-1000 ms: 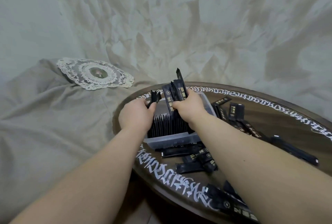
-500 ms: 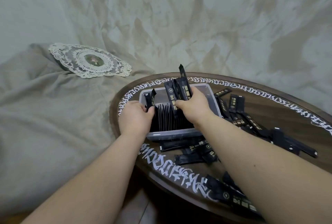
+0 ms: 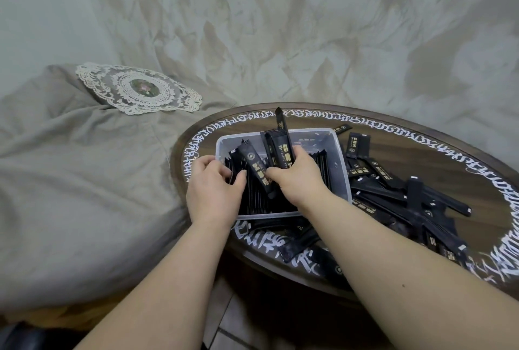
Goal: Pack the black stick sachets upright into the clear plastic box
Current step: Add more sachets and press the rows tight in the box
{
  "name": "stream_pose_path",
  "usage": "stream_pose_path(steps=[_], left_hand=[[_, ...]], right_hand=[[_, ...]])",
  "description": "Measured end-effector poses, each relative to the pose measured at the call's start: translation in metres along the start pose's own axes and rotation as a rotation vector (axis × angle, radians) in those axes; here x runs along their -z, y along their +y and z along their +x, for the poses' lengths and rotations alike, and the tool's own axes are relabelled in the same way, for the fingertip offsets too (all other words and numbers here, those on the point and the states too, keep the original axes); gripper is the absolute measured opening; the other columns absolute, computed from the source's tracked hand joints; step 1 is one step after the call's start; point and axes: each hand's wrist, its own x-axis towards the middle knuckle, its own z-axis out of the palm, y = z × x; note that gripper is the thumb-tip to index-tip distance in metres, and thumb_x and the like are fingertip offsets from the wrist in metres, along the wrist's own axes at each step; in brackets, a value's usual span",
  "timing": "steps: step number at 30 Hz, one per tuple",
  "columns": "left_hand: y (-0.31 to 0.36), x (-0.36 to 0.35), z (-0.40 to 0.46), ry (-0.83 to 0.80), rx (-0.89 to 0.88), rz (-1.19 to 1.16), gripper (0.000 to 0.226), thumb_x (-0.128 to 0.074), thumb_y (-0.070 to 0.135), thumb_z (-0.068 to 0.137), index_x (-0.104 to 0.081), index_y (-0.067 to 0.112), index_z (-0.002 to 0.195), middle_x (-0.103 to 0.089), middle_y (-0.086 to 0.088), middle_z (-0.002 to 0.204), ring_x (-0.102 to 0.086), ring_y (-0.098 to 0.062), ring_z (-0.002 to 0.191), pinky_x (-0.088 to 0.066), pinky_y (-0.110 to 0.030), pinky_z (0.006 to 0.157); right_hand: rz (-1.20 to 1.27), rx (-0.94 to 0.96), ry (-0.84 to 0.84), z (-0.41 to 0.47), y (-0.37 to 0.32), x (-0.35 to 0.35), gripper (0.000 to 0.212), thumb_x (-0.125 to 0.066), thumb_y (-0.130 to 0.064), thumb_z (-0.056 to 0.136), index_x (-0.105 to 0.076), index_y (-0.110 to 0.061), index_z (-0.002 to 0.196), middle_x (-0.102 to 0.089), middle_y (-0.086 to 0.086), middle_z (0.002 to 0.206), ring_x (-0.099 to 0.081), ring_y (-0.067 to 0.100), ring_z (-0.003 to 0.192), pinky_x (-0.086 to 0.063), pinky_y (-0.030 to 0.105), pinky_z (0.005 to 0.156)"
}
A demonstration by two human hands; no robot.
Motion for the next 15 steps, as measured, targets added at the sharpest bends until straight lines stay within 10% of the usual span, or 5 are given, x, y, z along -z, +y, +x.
stream_pose_path(steps=[15], left_hand=[[0.014, 0.003, -0.007, -0.062, -0.051, 0.04, 0.09, -0.069, 0.041, 0.082, -0.011, 0.034, 0.151, -0.039, -0.005, 0.133, -0.048, -0.026, 0.118, -0.037, -0.037, 0.097]], right_hand=[[-0.416, 0.053, -0.044, -0.01, 0.006, 0.017, 0.039, -0.07, -0.032, 0.079, -0.052, -0.022, 0.112, -0.062, -0.008, 0.094, -0.059, 0.018, 0.091, -0.046, 0.031, 0.08]])
